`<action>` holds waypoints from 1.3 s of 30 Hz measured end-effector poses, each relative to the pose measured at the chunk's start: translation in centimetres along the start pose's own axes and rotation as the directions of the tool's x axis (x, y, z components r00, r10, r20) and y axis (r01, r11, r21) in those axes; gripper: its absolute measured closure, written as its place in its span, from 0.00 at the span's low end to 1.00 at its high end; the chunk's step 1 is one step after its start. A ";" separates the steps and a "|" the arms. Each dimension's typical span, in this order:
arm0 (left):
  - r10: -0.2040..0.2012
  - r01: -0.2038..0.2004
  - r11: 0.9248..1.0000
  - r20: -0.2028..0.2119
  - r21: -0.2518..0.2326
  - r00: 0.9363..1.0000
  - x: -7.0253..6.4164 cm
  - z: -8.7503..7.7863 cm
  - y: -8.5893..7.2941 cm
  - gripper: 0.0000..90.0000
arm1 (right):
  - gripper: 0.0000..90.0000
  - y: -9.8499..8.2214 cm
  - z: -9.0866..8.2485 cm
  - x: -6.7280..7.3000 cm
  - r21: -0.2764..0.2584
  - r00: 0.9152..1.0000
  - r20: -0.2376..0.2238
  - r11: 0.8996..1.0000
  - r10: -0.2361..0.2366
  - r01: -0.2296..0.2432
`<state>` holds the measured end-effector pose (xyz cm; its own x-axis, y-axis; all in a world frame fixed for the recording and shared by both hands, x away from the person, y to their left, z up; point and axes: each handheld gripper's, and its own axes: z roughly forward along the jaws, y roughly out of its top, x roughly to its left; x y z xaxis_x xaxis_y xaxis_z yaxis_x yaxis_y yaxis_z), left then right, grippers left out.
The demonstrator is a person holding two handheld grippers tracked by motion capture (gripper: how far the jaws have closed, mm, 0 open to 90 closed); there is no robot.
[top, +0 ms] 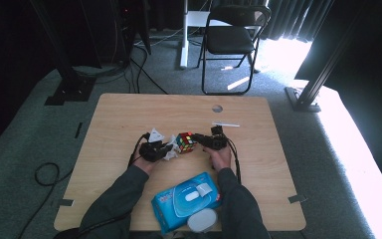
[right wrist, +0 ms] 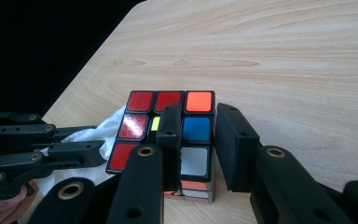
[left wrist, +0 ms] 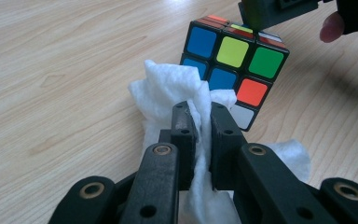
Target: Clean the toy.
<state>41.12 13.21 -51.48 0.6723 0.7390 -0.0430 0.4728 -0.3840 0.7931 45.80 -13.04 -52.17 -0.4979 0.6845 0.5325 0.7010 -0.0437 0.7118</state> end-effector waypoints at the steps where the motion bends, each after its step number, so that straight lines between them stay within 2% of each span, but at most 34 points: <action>1: 0.000 0.000 1.000 0.000 0.001 1.000 0.0 0.0 0.0 0.92 | 0.80 0.0 0.0 0.0 -0.002 1.000 0.001 1.000 -0.004 0.004; 13: -0.002 0.002 1.000 0.002 0.004 1.000 0.0 0.1 0.0 0.92 | 0.81 -0.1 -0.3 -0.1 -0.018 0.999 0.035 1.000 -0.011 0.012; 14: -0.001 0.001 1.000 0.002 0.005 1.000 0.0 0.1 0.0 0.92 | 0.84 -0.1 -0.4 -0.1 -0.020 0.999 0.040 1.000 -0.007 0.008; 15: -0.001 0.001 1.000 0.002 0.005 1.000 0.0 0.1 0.0 0.92 | 0.92 -0.1 -0.4 -0.2 -0.021 0.999 0.045 1.000 -0.006 0.007; 16: 0.000 0.000 1.000 0.003 0.007 1.000 0.0 0.1 0.0 0.92 | 0.92 -0.2 -0.4 -0.2 -0.009 0.996 0.090 1.000 -0.021 0.022; 17: 0.000 0.000 1.000 0.004 0.006 1.000 0.0 0.1 0.0 0.92 | 0.92 -0.4 -0.2 -0.4 0.004 0.995 0.101 1.000 -0.028 0.027; 19: -0.001 0.000 1.000 0.004 0.005 1.000 0.0 0.1 0.0 0.92 | 0.89 -0.9 -0.2 -0.5 -0.002 0.995 0.096 1.000 -0.028 0.028; 21: -0.002 0.002 1.000 0.001 0.007 1.000 0.1 0.2 -0.1 0.92 | 0.84 -1.3 -0.2 -0.4 -0.014 0.997 0.062 0.999 -0.047 0.048; 22: -0.001 0.001 1.000 0.000 0.008 1.000 0.1 0.2 -0.1 0.92 | 0.83 -1.4 -0.2 -0.3 -0.012 0.996 0.064 0.998 -0.060 0.061; 24: -0.002 0.002 1.000 -0.001 0.005 1.000 0.1 0.1 -0.1 0.92 | 0.79 -1.5 -0.3 0.2 0.003 0.991 0.053 0.992 -0.123 0.123; 27: -0.001 0.001 1.000 -0.003 0.004 1.000 0.2 0.0 0.0 0.92 | 0.64 -1.2 -0.7 0.9 -0.013 0.973 0.062 0.975 -0.222 0.223; 28: -0.003 0.003 1.000 -0.003 0.001 1.000 0.2 0.0 0.0 0.92 | 0.56 -1.1 -0.9 1.2 -0.025 0.962 0.064 0.964 -0.264 0.266; 29: -0.004 0.004 1.000 -0.003 0.001 1.000 0.2 -0.1 0.0 0.92 | 0.51 -1.0 -1.0 1.4 -0.025 0.955 0.064 0.956 -0.289 0.292; 31: -0.002 0.002 1.000 -0.004 0.001 1.000 0.2 -0.1 0.0 0.92 | 0.43 -0.7 -0.9 2.0 0.000 0.924 0.090 0.927 -0.373 0.374; 32: -0.002 0.002 1.000 -0.004 0.001 1.000 0.3 -0.1 0.0 0.92 | 0.39 -0.6 -0.8 2.2 0.009 0.915 0.095 0.920 -0.391 0.392; 34: -0.004 0.004 1.000 -0.003 0.002 1.000 0.3 -0.1 0.1 0.92 | 0.31 -0.2 -0.3 2.5 0.037 0.905 0.075 0.908 -0.418 0.417; 38: -0.002 0.002 1.000 -0.004 0.003 1.000 0.4 -0.3 0.1 0.92 | 0.22 0.1 0.9 2.8 0.097 0.876 0.081 0.878 -0.475 0.468; 39: -0.001 0.001 1.000 -0.006 0.001 1.000 0.4 -0.3 0.1 0.92 | 0.22 0.2 1.2 2.8 0.112 0.872 0.085 0.874 -0.483 0.473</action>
<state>41.26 13.63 -51.22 0.6680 0.7431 -0.0403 0.4745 -0.3836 0.7923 45.14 -10.27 -51.08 -0.7290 0.6797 0.0814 0.4341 0.3670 0.8227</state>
